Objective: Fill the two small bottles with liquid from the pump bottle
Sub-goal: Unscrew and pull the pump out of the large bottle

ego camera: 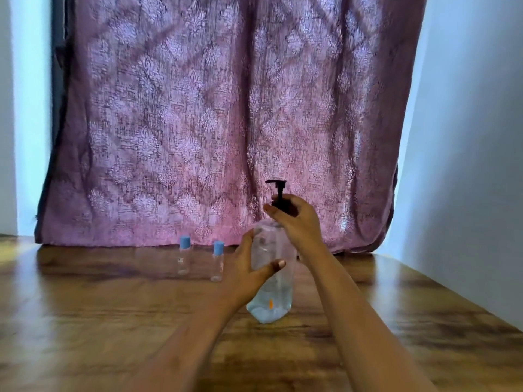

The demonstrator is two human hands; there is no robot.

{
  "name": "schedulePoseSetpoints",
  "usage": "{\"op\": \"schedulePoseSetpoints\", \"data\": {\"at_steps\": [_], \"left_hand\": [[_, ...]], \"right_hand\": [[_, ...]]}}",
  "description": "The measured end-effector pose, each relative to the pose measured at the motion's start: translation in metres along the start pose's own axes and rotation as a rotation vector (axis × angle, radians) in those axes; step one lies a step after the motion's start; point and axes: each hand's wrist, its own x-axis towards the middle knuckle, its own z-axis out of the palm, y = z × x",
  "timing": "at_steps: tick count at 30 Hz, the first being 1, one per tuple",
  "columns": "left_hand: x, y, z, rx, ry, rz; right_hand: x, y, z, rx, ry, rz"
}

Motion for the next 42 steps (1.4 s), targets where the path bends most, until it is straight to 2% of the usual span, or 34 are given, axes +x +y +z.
{"op": "schedulePoseSetpoints", "data": {"at_steps": [2,7,10,14,18,20,24,26,28,31,33,36,42], "left_hand": [[0.0,0.001,-0.001,-0.012,0.014,0.001],[-0.001,0.0,-0.003,-0.008,0.005,-0.012],[-0.002,0.002,-0.001,-0.001,0.009,-0.003],[-0.005,0.005,-0.001,0.006,0.01,0.002],[-0.005,0.006,-0.002,0.04,0.006,0.005],[-0.006,0.006,-0.004,0.051,0.016,0.006],[-0.007,0.005,-0.006,0.051,0.04,0.004],[-0.008,0.005,-0.006,0.059,0.044,0.004],[-0.007,0.005,-0.005,0.061,0.042,0.012],[-0.007,0.004,-0.002,0.066,0.027,0.044],[-0.006,0.003,-0.001,0.077,0.021,0.062],[-0.005,0.0,-0.001,0.074,0.031,0.062],[-0.006,0.0,-0.001,0.071,0.053,0.066]], "right_hand": [[0.001,0.001,-0.003,0.049,0.011,0.012],[-0.008,0.003,-0.012,0.081,-0.089,0.051],[-0.01,0.001,-0.012,0.114,-0.057,0.027],[-0.013,-0.005,-0.004,-0.111,0.057,-0.082],[-0.014,-0.007,-0.003,-0.131,0.132,-0.103],[-0.013,-0.005,-0.003,-0.104,0.096,-0.076],[-0.014,-0.006,-0.006,0.071,-0.091,0.025],[-0.013,-0.007,-0.008,0.085,-0.1,0.042],[-0.014,-0.009,-0.005,0.012,-0.051,0.032],[-0.018,-0.008,0.004,-0.225,0.108,-0.044],[-0.02,-0.01,0.005,-0.251,0.171,-0.063],[-0.02,-0.014,0.003,-0.19,0.186,-0.075],[-0.017,-0.021,-0.001,0.008,0.065,-0.094]]}}
